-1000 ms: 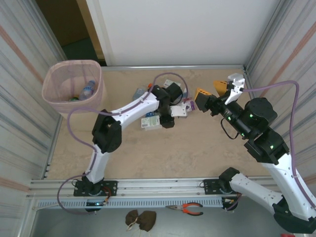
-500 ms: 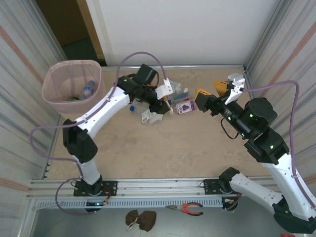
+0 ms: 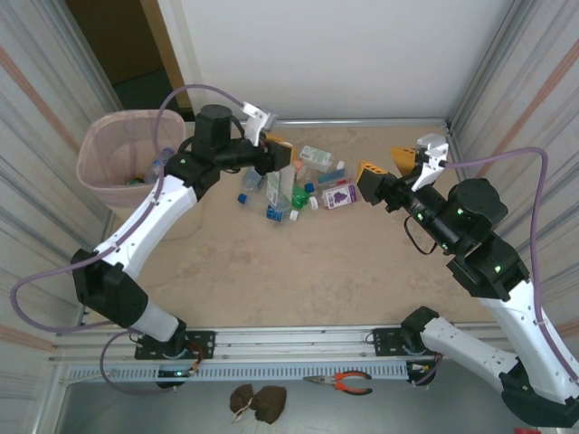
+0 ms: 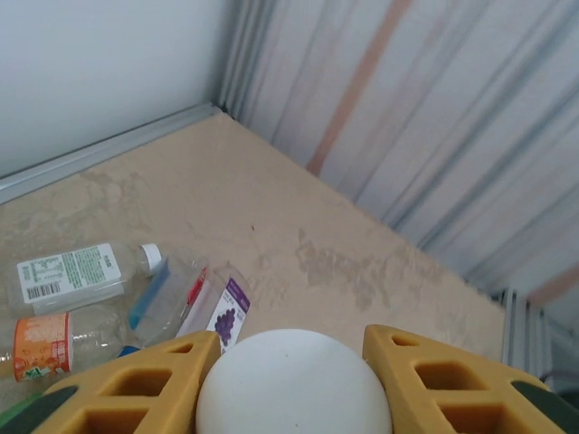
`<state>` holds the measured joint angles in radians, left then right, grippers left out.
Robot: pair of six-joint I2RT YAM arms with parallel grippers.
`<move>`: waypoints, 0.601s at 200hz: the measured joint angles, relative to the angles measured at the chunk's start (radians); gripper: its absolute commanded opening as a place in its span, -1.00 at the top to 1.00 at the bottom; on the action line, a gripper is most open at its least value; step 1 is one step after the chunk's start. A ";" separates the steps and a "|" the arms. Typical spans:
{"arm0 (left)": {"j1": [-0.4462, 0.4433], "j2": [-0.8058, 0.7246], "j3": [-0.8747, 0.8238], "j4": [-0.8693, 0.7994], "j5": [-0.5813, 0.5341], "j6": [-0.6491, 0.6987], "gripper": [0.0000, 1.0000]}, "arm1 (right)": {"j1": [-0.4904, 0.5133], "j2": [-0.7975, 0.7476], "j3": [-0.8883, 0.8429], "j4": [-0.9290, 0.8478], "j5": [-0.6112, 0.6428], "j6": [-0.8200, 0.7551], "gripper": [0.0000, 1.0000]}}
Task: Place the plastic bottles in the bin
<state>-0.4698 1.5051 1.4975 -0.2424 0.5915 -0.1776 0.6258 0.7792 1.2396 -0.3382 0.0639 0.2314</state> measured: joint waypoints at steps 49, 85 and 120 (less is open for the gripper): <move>0.156 -0.042 0.034 -0.019 -0.150 -0.283 0.51 | 0.000 -0.001 0.000 0.000 0.001 0.000 -0.57; 0.236 -0.109 0.108 -0.151 -0.380 -0.451 0.53 | 0.000 -0.002 0.000 0.000 0.011 0.000 -0.57; 0.416 -0.201 0.135 -0.251 -0.510 -0.596 0.57 | 0.000 0.000 0.000 0.000 0.012 0.000 -0.57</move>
<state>-0.0540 1.3045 1.6325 -0.4934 0.0814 -0.7734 0.6258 0.7792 1.2396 -0.3378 0.0757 0.2314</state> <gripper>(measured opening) 0.416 0.788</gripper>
